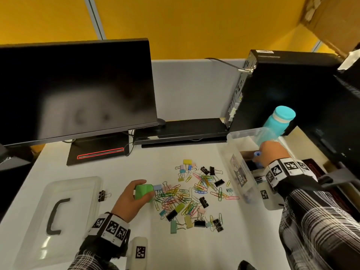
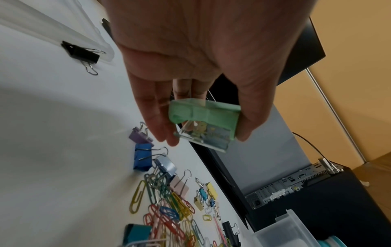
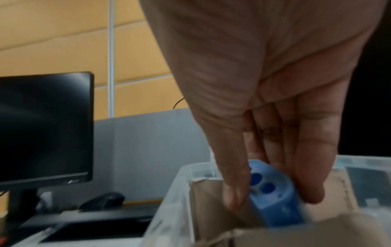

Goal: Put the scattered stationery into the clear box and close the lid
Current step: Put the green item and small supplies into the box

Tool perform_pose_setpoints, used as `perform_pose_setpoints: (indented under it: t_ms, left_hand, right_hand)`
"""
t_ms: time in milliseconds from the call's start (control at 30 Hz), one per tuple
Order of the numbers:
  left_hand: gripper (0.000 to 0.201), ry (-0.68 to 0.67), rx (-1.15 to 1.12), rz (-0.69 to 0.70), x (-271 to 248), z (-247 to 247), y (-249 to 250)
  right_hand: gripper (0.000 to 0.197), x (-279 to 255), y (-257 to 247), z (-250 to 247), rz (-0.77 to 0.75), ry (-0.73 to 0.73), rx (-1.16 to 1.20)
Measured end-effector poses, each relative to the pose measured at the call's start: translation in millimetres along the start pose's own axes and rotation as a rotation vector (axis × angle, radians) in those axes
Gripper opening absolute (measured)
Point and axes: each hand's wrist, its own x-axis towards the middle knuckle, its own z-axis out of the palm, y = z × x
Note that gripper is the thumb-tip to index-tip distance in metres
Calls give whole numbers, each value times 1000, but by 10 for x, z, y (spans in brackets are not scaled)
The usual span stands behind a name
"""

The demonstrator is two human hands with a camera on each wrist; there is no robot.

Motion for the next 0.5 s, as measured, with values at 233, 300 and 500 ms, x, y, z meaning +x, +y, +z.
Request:
perform_pose_setpoints:
  t_ms: [233, 300, 500]
  left_hand:
    - [47, -2, -61, -10, -98, 95, -100]
    - [57, -15, -70, -3, -129, 120, -115]
    - [70, -21, -98, 3, -179, 187, -171]
  right_hand:
    - [27, -39, -239, 62, -55, -91, -18]
    - [21, -18, -200, 64, -53, -117, 3]
    - [29, -21, -128, -32, -61, -108, -68]
